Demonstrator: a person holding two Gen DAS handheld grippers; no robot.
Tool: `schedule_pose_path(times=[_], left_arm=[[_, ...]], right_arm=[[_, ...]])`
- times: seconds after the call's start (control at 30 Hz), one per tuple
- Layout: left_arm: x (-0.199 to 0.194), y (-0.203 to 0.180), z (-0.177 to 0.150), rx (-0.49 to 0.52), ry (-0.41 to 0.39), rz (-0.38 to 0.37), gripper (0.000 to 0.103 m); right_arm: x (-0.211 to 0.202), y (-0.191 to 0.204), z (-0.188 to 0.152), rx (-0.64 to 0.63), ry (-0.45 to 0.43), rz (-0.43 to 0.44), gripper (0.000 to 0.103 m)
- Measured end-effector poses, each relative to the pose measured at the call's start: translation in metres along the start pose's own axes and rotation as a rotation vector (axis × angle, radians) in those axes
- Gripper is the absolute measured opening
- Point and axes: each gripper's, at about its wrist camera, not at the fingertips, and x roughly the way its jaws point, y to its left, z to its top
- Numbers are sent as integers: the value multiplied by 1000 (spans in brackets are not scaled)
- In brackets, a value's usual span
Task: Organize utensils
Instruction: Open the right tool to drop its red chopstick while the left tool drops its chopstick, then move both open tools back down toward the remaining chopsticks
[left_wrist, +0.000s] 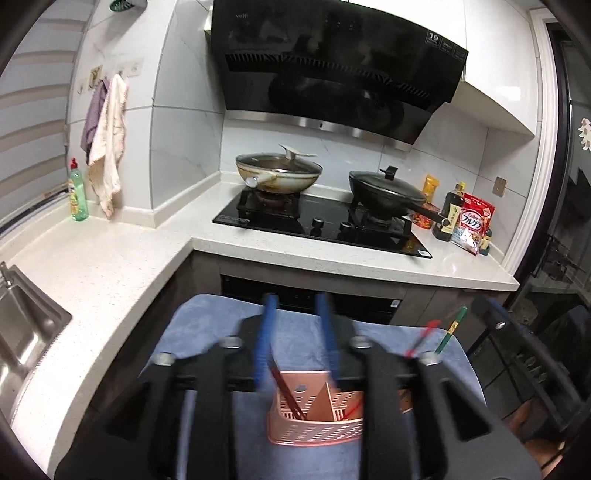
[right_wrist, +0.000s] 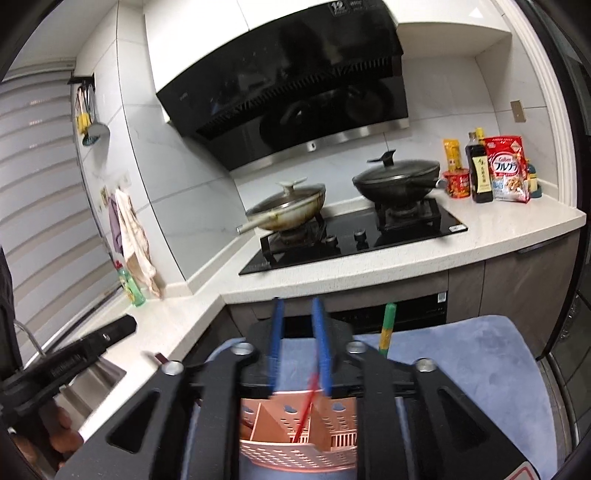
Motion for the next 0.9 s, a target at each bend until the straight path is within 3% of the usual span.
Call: schedule_pose_path(times=[0.07,0.17,0.4,0.53,0.67,0.9], left_arm=[[-15,-1,0,6,-30,11,45],[-32,-5,-3,43,-43,42,46],[-70,-2,-25,60,-5,44,57],[-93,3,-58,84,18,63,57],[-104,6,-95,98,49,87,57],[-113,12,-170,81,173,94,57]], right_arm=[[-17,2,4,-3,-26,4,35],[-37,10,5,-41,-26,0,35],[-93,23,-14,-83,5,40,47],[-128,25,-47,-108,41,33,49],[-153,25,-87,-183,78,-55,49],[-177,12,-158,-171,187,-96,49]])
